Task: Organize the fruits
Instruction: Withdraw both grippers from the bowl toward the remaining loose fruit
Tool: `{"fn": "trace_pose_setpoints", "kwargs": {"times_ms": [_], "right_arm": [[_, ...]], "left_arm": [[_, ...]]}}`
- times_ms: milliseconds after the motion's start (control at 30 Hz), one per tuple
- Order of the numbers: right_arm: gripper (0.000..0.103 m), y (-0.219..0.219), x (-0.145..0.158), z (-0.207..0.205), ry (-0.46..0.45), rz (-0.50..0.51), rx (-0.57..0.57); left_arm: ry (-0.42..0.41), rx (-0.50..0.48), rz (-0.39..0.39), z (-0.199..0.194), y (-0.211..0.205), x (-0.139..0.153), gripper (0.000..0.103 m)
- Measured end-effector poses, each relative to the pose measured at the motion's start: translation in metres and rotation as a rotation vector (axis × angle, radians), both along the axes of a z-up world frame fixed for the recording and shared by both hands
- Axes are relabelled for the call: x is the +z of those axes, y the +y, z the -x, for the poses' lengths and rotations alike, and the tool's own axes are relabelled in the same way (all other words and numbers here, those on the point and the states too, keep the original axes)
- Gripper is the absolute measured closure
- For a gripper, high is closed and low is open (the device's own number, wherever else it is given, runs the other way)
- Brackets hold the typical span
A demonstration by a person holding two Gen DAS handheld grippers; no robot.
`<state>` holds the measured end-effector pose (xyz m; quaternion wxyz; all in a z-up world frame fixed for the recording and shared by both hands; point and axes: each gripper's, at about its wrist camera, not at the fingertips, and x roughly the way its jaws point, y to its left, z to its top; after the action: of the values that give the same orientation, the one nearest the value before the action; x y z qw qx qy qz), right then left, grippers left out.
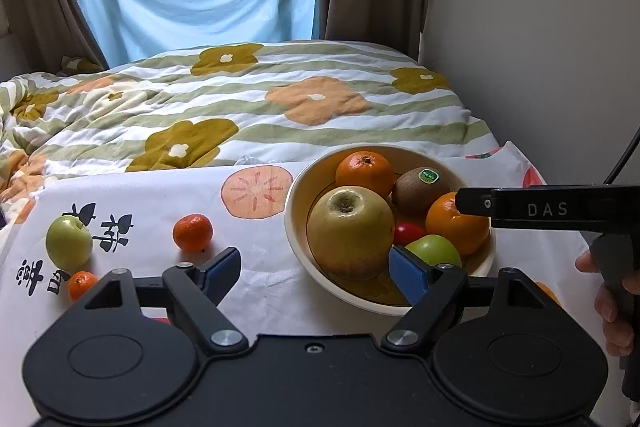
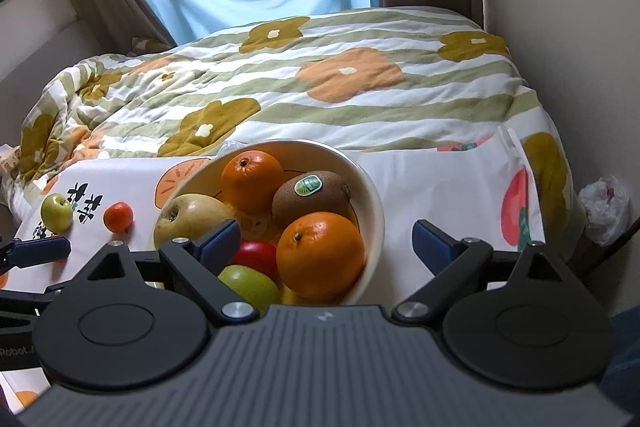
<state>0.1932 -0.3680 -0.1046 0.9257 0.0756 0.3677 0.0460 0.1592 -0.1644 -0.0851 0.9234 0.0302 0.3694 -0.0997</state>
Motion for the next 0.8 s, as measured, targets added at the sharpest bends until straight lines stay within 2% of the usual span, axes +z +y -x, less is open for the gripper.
{"fn": "trace_pose_setpoints", "kwargs": {"times_ms": [400,800], "right_arm": [[0.000,0.003,0.035,0.039,-0.024,0.010,0.010],[0.000,0.032,0.068,0.083,-0.056,-0.020,0.094]], "left_arm": [[-0.078,0.059,0.010,0.040,0.007,0.037,0.018],[-0.119,0.187,-0.007,0.099,0.048,0.064,0.018]]}}
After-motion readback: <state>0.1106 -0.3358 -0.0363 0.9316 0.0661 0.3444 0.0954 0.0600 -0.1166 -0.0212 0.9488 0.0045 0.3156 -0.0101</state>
